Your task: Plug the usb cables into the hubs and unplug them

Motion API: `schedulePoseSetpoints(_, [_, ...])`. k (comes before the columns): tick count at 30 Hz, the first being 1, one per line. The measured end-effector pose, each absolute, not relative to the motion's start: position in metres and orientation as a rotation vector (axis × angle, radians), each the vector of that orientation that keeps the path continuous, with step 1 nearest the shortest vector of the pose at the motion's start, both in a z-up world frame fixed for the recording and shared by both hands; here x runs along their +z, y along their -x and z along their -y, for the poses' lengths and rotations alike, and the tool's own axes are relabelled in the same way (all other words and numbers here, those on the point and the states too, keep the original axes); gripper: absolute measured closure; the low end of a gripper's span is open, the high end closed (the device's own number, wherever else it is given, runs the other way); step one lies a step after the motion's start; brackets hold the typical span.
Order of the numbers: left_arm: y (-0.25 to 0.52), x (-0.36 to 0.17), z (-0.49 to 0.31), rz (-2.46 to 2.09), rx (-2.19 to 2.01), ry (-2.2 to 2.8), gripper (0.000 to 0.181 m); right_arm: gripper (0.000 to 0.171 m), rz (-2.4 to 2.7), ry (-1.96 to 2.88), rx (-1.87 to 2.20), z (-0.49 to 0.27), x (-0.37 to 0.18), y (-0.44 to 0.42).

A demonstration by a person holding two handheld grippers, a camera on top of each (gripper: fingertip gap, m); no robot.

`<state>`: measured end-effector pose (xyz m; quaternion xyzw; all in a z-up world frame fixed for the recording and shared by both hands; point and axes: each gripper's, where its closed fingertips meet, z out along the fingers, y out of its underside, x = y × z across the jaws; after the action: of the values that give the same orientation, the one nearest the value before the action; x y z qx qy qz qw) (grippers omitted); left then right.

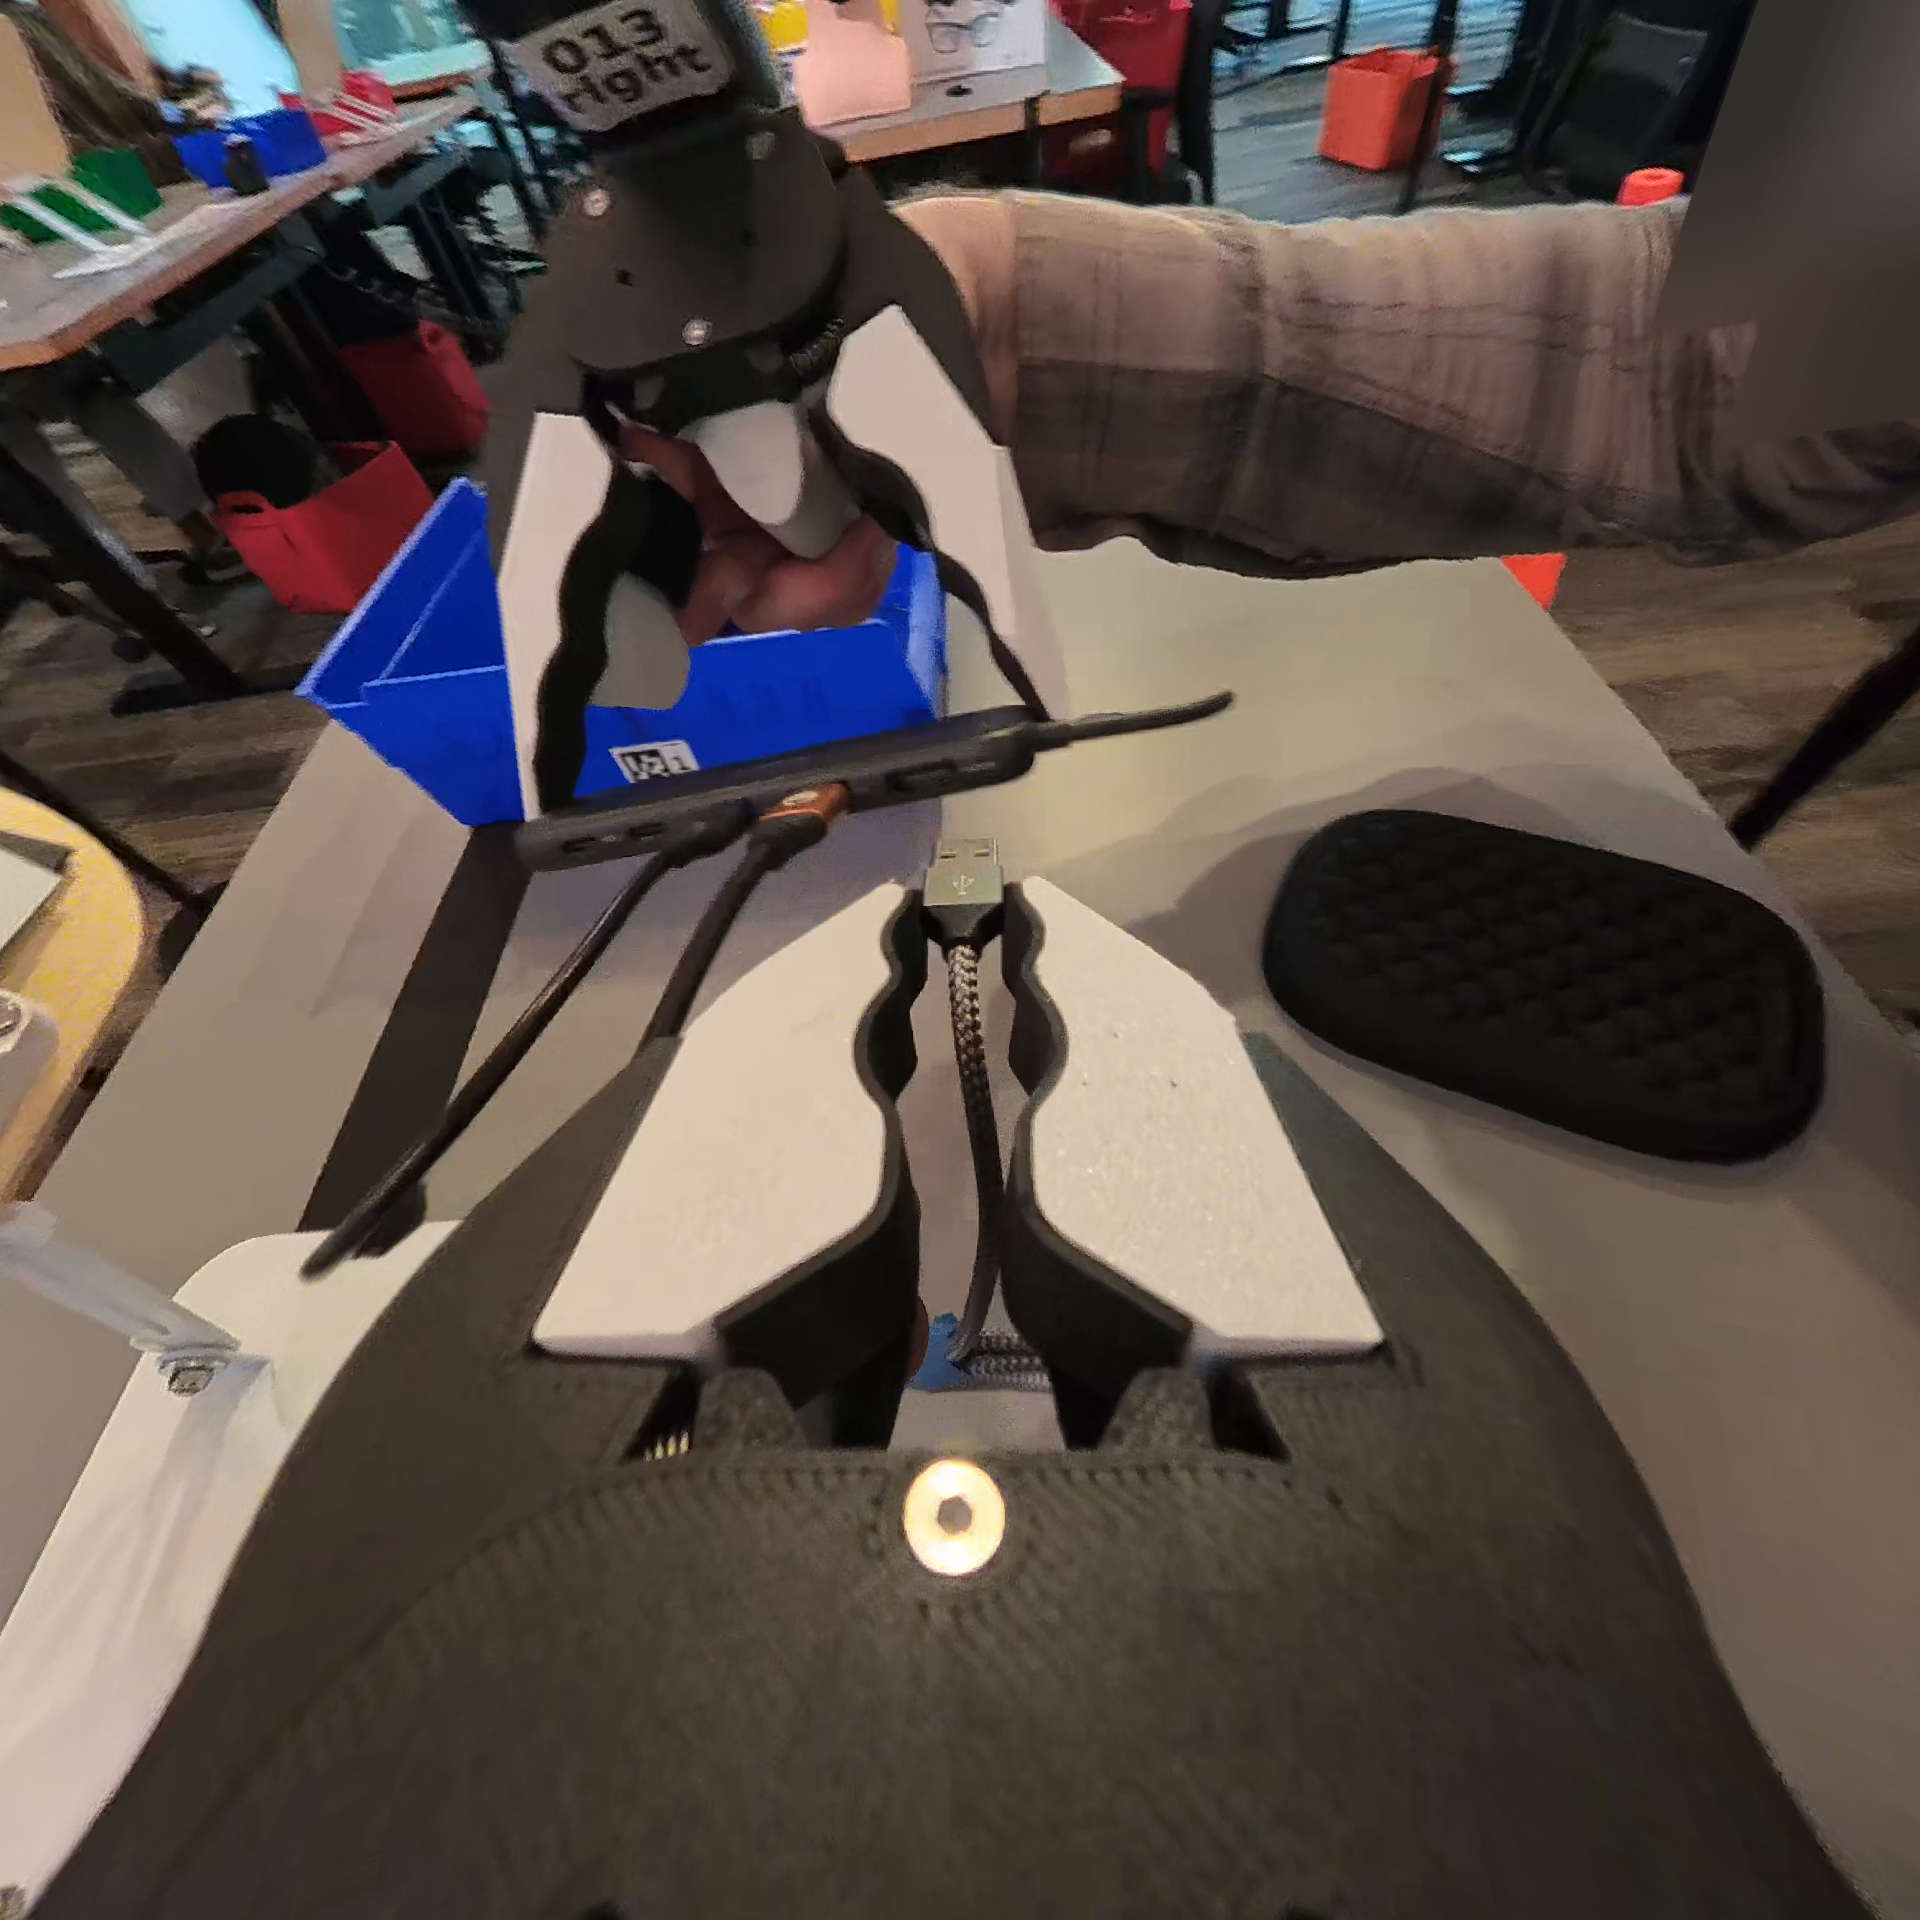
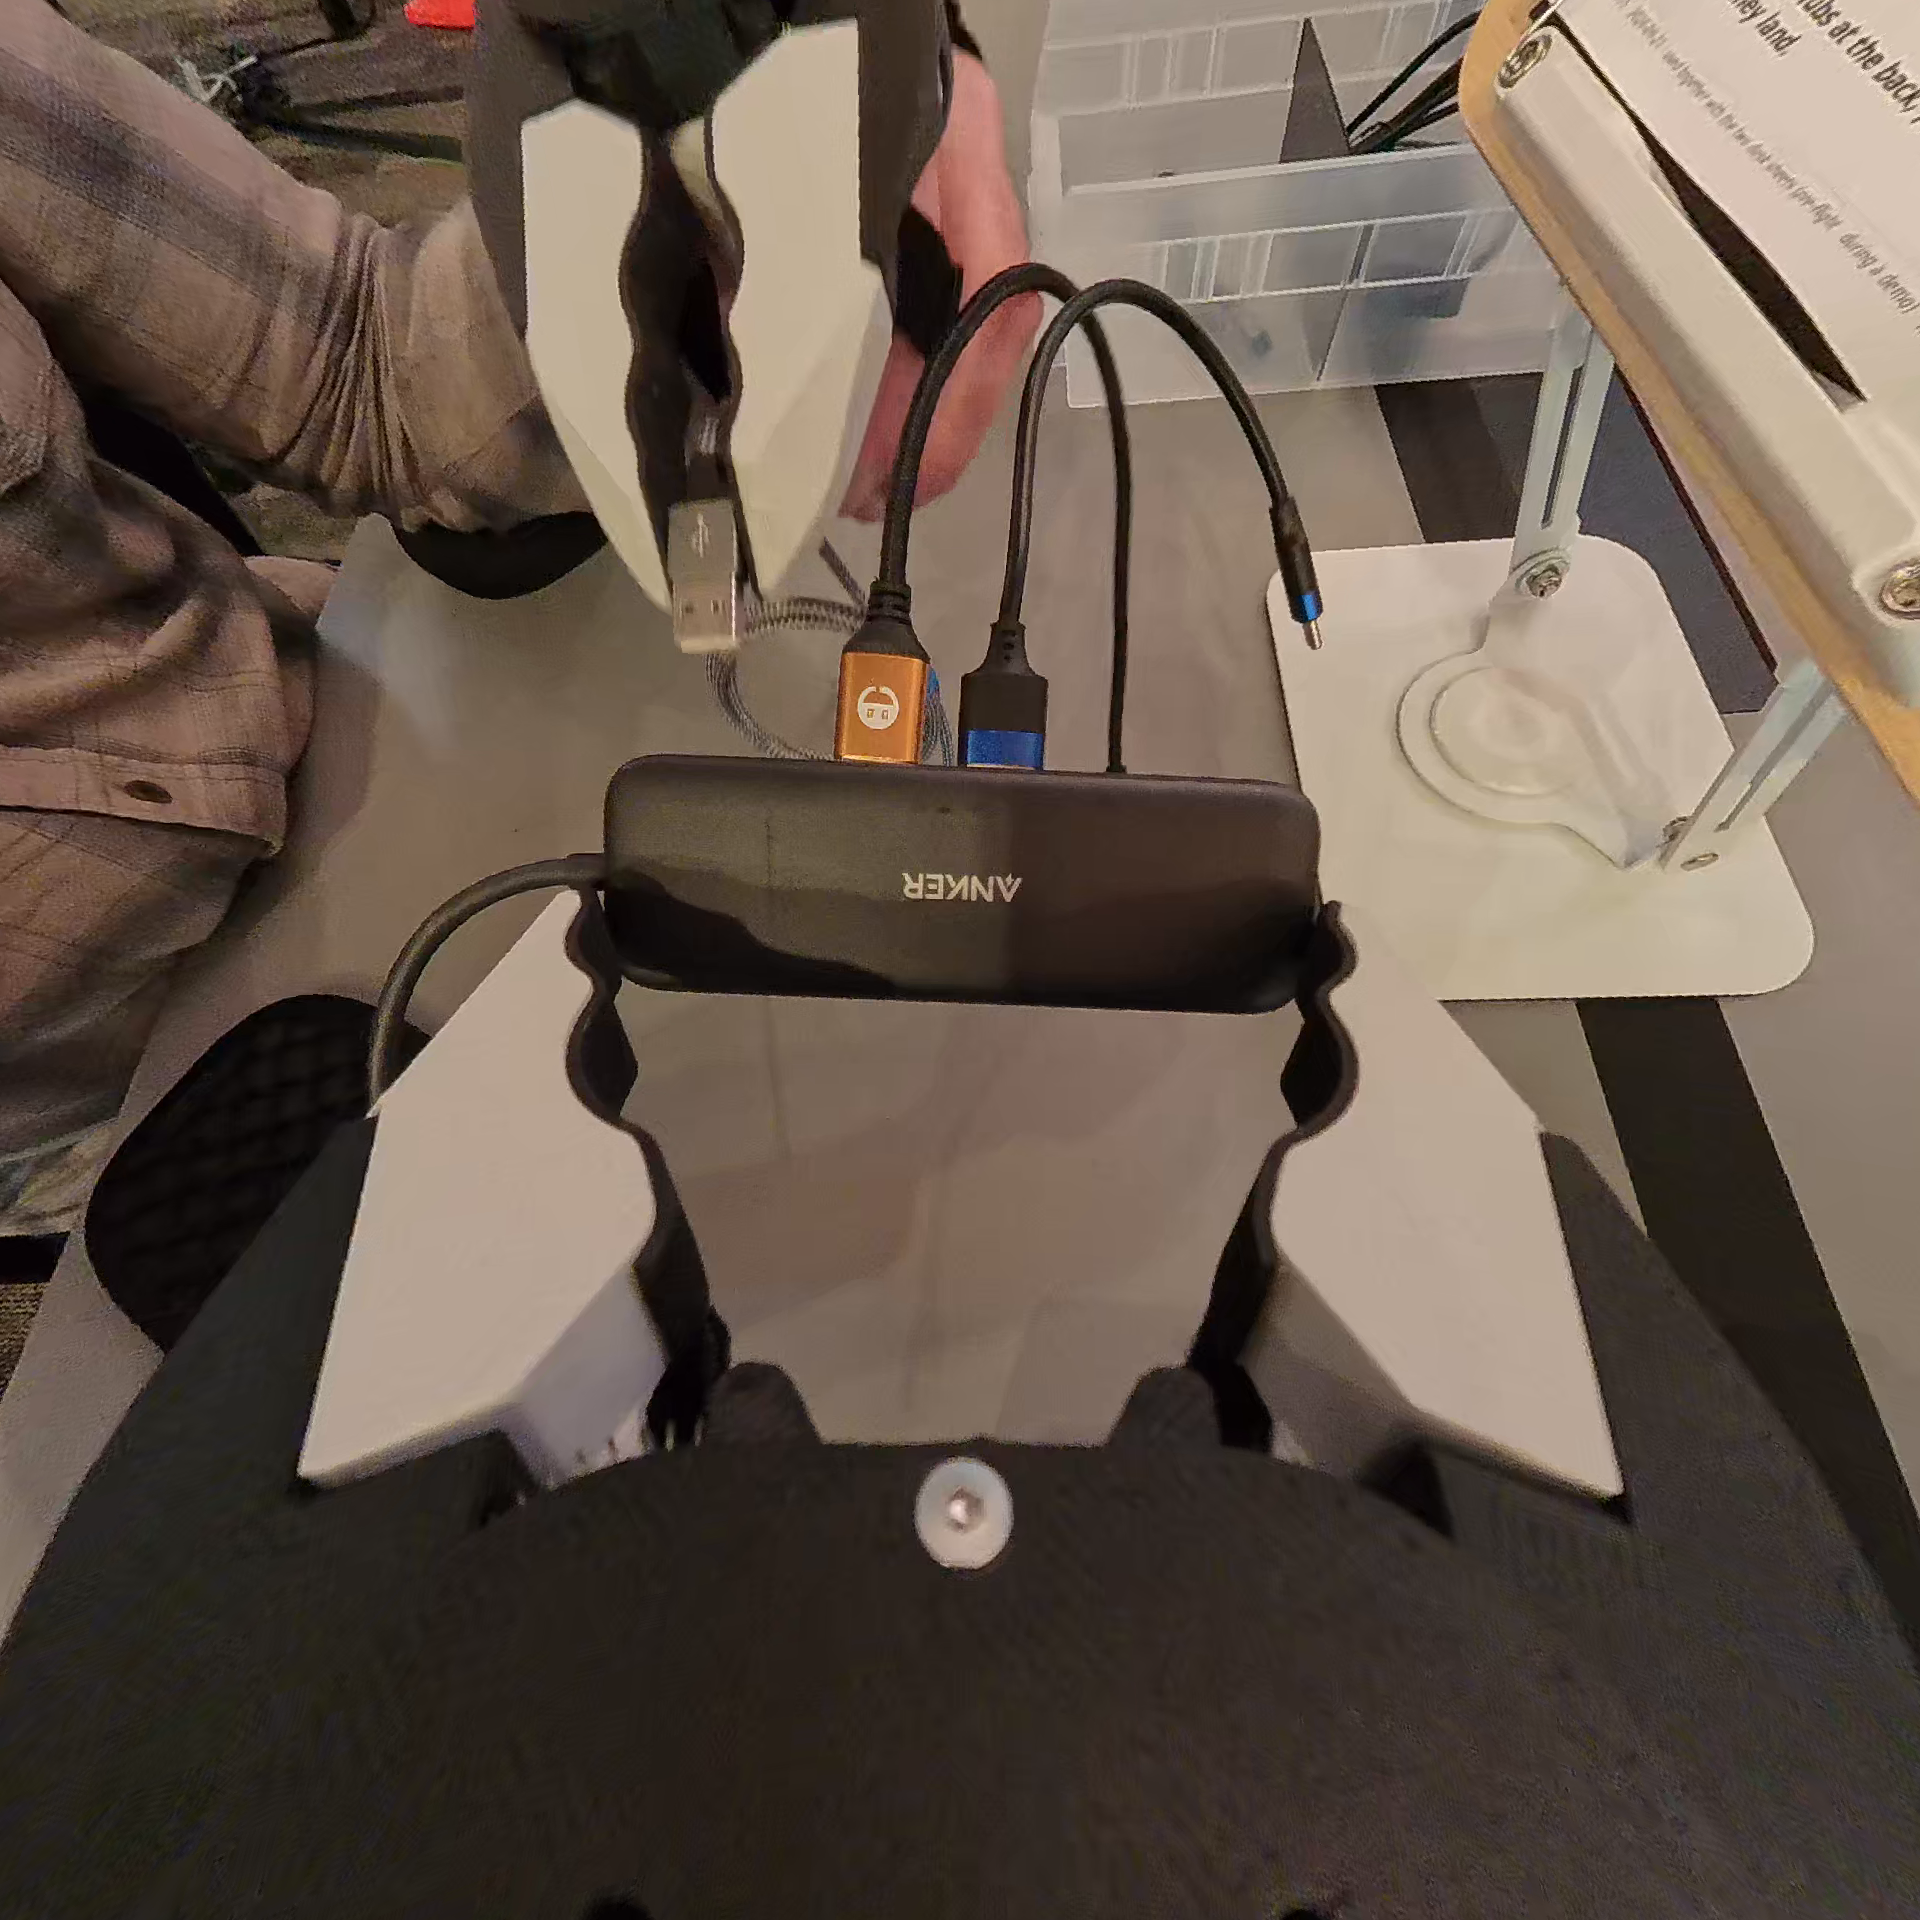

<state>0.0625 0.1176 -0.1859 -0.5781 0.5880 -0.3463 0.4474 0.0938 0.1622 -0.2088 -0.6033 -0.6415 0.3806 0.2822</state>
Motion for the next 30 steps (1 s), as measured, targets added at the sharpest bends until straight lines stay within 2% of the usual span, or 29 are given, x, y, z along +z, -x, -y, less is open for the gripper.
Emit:
schedulePoseSetpoints(4, [-0.043, -0.152, -0.104, -1.441, -0.889, 1.339, 0.167, 0.043, 1.754, 1.607, 1.013, -0.155, -0.211, -0.098])
schedulePoseSetpoints(9, [-0.006, -0.116, -0.136, -1.212, -0.728, 1.351, 0.167, 0.043, 1.836, 1.574, 1.023, -0.135, -0.215, -0.096])
schedulePoseSetpoints(20, [-0.002, -0.128, -0.147, -1.218, -0.688, 1.386, 0.167, 0.043, 1.952, 1.386, 1.032, -0.096, -0.195, -0.083])
schedulePoseSetpoints(30, [-0.001, -0.132, -0.147, -1.236, -0.692, 1.397, 0.167, 0.043, 2.031, 1.331, 0.812, -0.09, -0.189, -0.077])
